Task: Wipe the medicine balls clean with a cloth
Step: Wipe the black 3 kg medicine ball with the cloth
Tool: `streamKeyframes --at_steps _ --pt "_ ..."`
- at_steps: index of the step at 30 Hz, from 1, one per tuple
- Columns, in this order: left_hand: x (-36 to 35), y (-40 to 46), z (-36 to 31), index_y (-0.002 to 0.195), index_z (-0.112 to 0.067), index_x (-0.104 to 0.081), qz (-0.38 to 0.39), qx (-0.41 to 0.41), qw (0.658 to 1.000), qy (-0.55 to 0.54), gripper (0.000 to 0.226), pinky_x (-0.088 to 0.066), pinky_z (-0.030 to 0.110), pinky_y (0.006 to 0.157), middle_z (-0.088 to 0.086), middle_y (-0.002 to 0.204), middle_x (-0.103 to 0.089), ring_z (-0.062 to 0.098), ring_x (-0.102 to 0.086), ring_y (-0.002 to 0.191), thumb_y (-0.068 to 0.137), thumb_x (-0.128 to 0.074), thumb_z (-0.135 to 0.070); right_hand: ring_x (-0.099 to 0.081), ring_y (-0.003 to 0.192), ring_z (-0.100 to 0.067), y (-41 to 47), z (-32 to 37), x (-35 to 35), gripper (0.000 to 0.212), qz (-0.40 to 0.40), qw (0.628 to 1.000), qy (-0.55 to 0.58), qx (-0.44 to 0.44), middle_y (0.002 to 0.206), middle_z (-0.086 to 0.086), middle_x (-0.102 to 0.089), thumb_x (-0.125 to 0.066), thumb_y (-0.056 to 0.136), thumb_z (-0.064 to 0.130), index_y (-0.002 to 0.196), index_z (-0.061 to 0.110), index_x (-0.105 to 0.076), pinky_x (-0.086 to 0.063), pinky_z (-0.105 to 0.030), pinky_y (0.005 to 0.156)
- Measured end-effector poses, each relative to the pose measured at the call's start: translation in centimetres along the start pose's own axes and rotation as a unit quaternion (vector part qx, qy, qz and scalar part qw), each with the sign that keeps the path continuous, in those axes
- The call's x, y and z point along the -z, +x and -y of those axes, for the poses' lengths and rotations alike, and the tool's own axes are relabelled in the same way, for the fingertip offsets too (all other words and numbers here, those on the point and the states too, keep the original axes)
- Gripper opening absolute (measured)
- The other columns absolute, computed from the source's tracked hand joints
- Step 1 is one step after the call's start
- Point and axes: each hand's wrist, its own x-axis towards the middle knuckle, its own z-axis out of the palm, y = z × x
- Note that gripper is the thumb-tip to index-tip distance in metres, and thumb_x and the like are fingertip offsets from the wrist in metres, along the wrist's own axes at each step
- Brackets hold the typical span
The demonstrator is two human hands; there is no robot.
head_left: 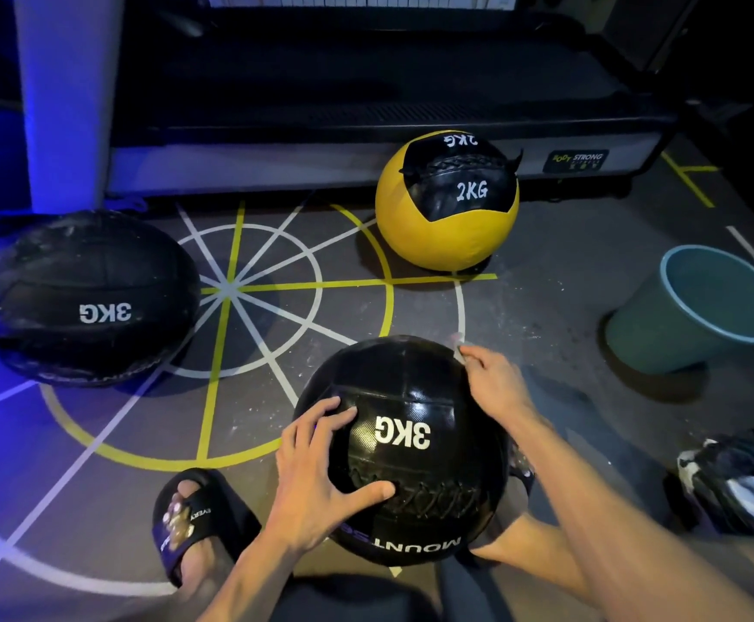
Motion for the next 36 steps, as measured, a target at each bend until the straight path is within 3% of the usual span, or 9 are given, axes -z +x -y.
streamKeyframes --at_steps 4,10,14,17,22,25,30,34,36 --pt "-0.2 0.1 0.0 0.141 -0.049 -0.042 -0.002 -0.006 1.0 0.004 0.094 -0.022 0.04 0.114 -0.031 0.154 -0.024 -0.001 -0.016 0.144 0.061 -0.072 -0.089 -0.068 0.1 -0.01 -0.5 4.7 -1.4 0.037 -0.019 0.996 0.035 0.074 0.144 0.004 -0.058 -0.045 0.105 0.01 0.134 0.024 -0.064 -0.052 -0.01 0.084" --pt "-0.3 0.1 0.1 0.14 -0.049 -0.043 -0.003 -0.009 1.0 0.013 0.093 -0.024 0.039 0.113 -0.029 0.154 -0.027 0.001 -0.02 0.144 0.061 -0.073 -0.088 -0.052 0.132 -0.005 -2.1 8.3 -5.3 0.044 0.045 0.941 -0.083 0.326 0.147 0.019 -0.053 -0.05 0.101 0.014 0.139 0.035 -0.058 -0.047 -0.036 0.11" --pt "-0.9 -0.1 -0.3 0.142 -0.044 -0.047 -0.004 -0.019 1.0 0.023 0.096 -0.018 0.031 0.113 -0.028 0.154 -0.028 0.004 -0.022 0.144 0.061 -0.075 -0.087 -0.069 0.102 -0.02 1.8 2.6 -2.0 0.041 -0.016 0.987 -0.065 0.147 0.122 -0.002 -0.072 -0.052 0.096 0.003 0.121 0.03 -0.071 -0.057 -0.043 0.095" --pt "-1.2 -0.2 -0.5 0.141 -0.045 -0.047 -0.005 -0.024 0.999 0.027 0.095 -0.016 0.026 0.112 -0.028 0.154 -0.026 0.004 -0.022 0.144 0.061 -0.073 -0.088 -0.063 0.073 -0.008 1.3 2.3 -1.0 0.042 -0.01 0.997 -0.028 0.077 0.116 -0.003 -0.074 -0.05 0.098 0.002 0.126 0.026 -0.07 -0.052 -0.02 0.064" --pt "-0.8 0.0 0.0 0.142 -0.045 -0.046 -0.002 -0.019 0.999 0.034 0.095 -0.014 0.026 0.112 -0.027 0.154 -0.026 0.003 -0.022 0.144 0.061 -0.072 -0.089 -0.053 0.127 0.003 -4.1 6.4 -2.0 0.04 0.027 0.939 -0.024 0.343 0.141 0.012 -0.059 -0.05 0.097 0.002 0.125 0.019 -0.071 -0.035 -0.016 0.114" --pt "-0.7 -0.2 0.0 0.142 -0.046 -0.046 0.003 -0.022 0.999 0.029 0.095 -0.013 0.025 0.113 -0.028 0.154 -0.024 0.002 -0.02 0.144 0.062 -0.071 -0.09 -0.061 0.124 -0.015 -1.2 3.6 -0.7 0.04 -0.013 0.964 -0.07 0.258 0.135 0.002 -0.065 -0.054 0.097 0.001 0.128 0.02 -0.069 -0.043 -0.036 0.114" --pt "-0.8 -0.2 0.0 0.143 -0.049 -0.043 0.003 -0.018 0.999 0.027 0.094 -0.014 0.028 0.112 -0.03 0.155 -0.022 0.003 -0.018 0.145 0.063 -0.068 -0.092 -0.056 0.103 -0.026 0.6 1.0 1.7 0.035 -0.076 0.99 -0.075 0.089 0.109 -0.005 -0.073 -0.059 0.087 -0.003 0.107 0.021 -0.075 -0.041 -0.03 0.084" --pt "-1.0 -0.2 -0.1 0.143 -0.049 -0.042 0.004 -0.019 1.0 0.021 0.094 -0.014 0.028 0.111 -0.031 0.156 -0.019 0.003 -0.017 0.145 0.064 -0.067 -0.092 -0.056 0.122 -0.029 0.6 2.1 1.5 0.058 0.011 0.998 -0.057 0.025 0.129 -0.006 -0.063 -0.068 0.088 0.009 0.143 0.018 -0.051 -0.044 -0.037 0.1" --pt "-1.0 -0.3 0.0 0.144 -0.048 -0.042 0.002 -0.02 1.0 0.02 0.094 -0.014 0.029 0.112 -0.03 0.156 -0.02 0.005 -0.017 0.145 0.064 -0.068 -0.091 -0.061 0.115 -0.024 1.5 3.0 2.4 0.045 0.071 0.996 0.017 -0.048 0.126 -0.007 -0.066 -0.064 0.096 0.023 0.14 0.014 -0.057 -0.048 -0.037 0.097"
